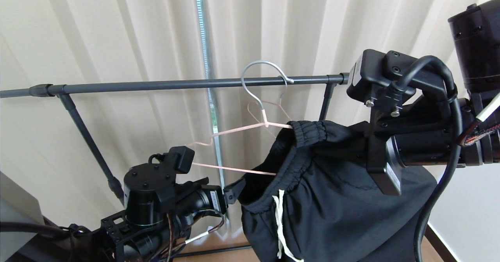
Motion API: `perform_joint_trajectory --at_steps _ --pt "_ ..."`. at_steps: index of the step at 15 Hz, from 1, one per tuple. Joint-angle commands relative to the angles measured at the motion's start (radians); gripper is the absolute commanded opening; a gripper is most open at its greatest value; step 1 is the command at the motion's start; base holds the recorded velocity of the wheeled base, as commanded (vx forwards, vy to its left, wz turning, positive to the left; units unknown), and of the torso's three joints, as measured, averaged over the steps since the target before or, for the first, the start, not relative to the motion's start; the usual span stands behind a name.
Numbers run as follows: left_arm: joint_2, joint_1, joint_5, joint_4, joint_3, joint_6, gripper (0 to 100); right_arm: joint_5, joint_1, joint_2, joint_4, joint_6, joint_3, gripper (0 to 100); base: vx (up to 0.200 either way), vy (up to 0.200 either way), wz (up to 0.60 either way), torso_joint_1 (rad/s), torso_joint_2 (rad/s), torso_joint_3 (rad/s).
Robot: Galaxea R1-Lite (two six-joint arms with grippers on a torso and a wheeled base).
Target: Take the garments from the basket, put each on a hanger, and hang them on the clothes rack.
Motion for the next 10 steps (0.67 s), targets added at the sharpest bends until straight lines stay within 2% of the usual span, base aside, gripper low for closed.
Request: perform_joint_trajectory --at_steps 1,10 --pt "0.008 -0.015 0.003 0.0 0.006 0.001 100 0.0 0.001 -0.002 -0.062 0.008 0.034 0 0.0 0.0 0.0 0.0 0.0 0.0" --pt "0.058 -0.034 0.012 -0.002 0.006 0.006 100 0.02 0.007 -0.005 -0.102 0.074 0.034 0 0.0 0.0 0.0 0.0 0.0 0.0"
